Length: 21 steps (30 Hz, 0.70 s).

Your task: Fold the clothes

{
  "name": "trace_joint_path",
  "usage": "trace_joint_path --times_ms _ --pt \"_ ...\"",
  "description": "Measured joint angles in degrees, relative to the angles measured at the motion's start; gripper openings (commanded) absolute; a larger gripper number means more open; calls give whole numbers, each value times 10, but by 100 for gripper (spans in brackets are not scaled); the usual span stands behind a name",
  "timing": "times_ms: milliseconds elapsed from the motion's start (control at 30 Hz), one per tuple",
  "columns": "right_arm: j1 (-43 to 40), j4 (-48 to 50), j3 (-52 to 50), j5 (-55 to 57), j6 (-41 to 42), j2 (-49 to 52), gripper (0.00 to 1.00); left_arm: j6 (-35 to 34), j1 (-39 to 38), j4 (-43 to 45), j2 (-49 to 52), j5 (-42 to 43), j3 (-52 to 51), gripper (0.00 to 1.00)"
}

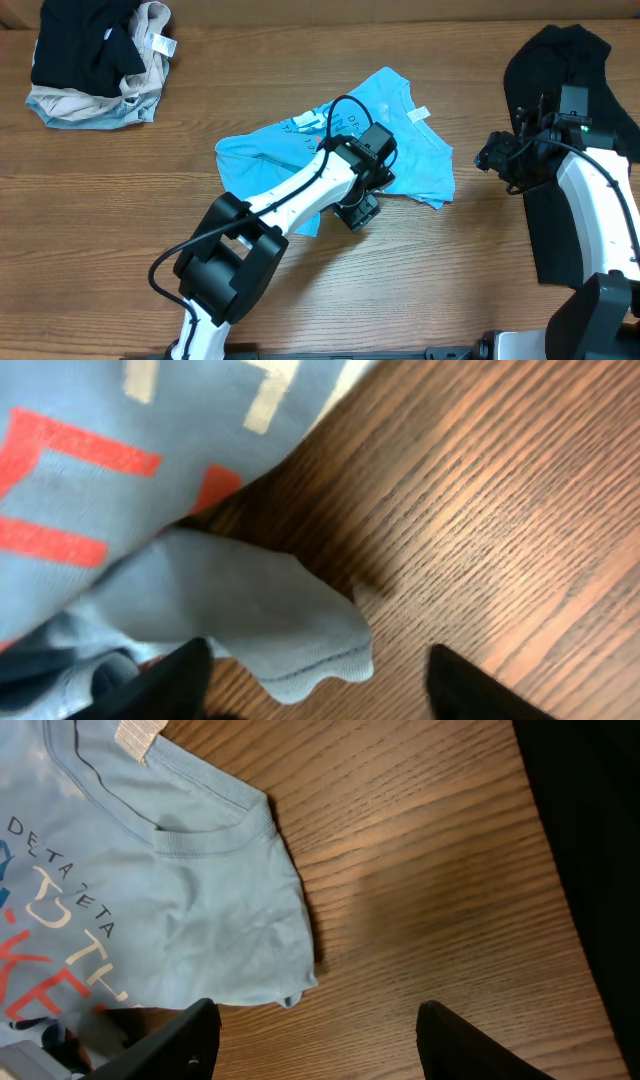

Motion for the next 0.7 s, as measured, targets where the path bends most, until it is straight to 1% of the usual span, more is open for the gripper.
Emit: trace_joint_path --times_ms 67,133,167,200,300,367,433,533,600,700 --pt "0 0 0 0 0 0 67 5 0 0 10 0 0 40" --pt "0 2 0 0 0 0 67 7 0 -1 23 -2 0 17" --pt "0 2 0 0 0 0 67 10 0 -2 27 -6 0 7" --pt "0 3 0 0 0 0 67 10 0 -2 27 -8 0 4" --pt "0 6 0 0 0 0 67 9 0 -13 27 -16 2 4" --pt "0 7 0 0 0 0 67 1 0 -46 29 -30 10 4" --pt "0 7 0 0 0 0 67 -11 0 -109 34 -48 40 4" --pt "0 8 0 0 0 0 67 -24 3 -222 42 -69 142 4" --pt "0 7 0 0 0 0 67 -26 8 -296 43 -81 236 4" --pt "0 5 0 0 0 0 66 -28 18 -372 42 -96 391 4"
